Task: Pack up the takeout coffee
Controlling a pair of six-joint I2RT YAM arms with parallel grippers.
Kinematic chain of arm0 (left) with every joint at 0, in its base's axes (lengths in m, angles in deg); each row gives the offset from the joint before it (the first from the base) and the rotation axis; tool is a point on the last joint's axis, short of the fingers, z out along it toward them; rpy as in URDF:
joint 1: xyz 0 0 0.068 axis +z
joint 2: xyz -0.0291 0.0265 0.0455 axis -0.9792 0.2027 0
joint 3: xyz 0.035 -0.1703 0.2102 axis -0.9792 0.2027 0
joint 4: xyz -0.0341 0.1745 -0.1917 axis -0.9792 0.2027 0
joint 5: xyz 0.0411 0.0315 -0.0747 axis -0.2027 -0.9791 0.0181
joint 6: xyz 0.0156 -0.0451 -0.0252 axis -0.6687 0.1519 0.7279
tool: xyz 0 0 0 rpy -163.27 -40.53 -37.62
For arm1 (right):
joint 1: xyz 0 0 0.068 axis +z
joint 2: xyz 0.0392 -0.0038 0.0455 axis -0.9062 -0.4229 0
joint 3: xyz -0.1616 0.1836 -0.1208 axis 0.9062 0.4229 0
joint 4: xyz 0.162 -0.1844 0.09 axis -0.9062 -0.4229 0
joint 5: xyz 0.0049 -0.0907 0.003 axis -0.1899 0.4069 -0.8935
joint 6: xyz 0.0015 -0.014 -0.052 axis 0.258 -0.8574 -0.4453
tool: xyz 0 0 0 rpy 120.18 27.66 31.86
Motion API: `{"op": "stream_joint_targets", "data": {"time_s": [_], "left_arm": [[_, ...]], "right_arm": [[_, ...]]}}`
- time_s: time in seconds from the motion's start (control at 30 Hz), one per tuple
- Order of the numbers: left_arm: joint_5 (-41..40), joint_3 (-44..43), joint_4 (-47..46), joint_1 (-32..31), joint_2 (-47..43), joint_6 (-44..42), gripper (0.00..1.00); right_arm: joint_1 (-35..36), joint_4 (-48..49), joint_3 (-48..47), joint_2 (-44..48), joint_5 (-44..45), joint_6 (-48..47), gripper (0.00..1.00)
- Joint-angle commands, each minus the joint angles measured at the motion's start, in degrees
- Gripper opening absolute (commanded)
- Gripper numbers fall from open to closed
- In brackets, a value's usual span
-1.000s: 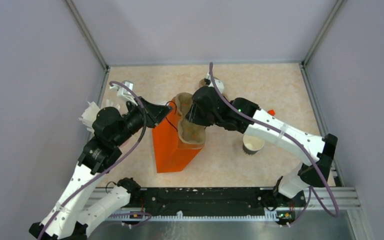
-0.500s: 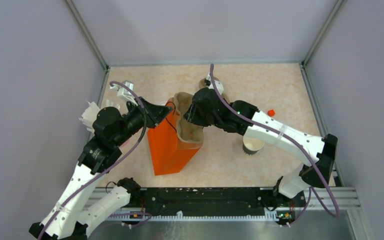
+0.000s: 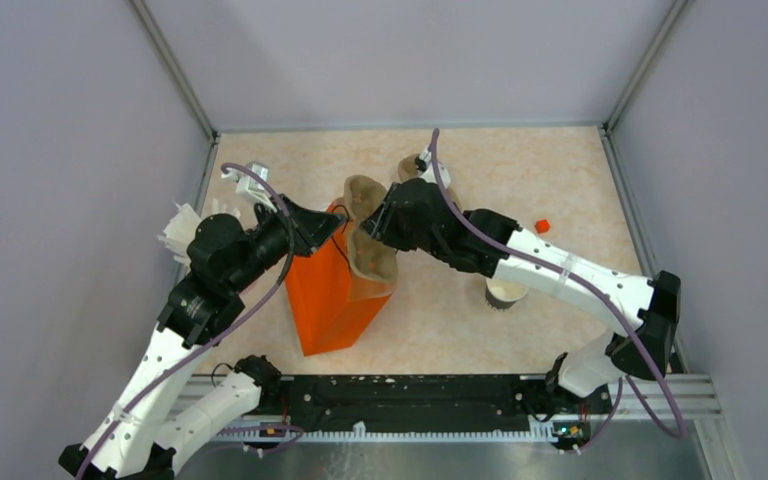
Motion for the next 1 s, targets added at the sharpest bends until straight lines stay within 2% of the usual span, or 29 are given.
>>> {"op": "stream_joint_targets", "data": {"time_s": [0.0, 0.73, 0.97], "left_arm": [[0.13, 0.52, -2.52, 0.06, -0.22, -0.95, 0.0], [-1.3, -0.1, -2.14, 0.05, -0.42, -1.37, 0.0], [-1.4, 0.24, -2.11, 0.05, -0.6, -1.44, 0.0]], "right_arm": [[0.34, 6.63, 1.34, 3.11, 1.05, 2.5, 0.3], [-0.44, 6.71, 3.49, 4.04, -0.07, 3.51, 0.3], [-0.04, 1.38, 1.9, 2.95, -1.24, 3.07, 0.29]]}}
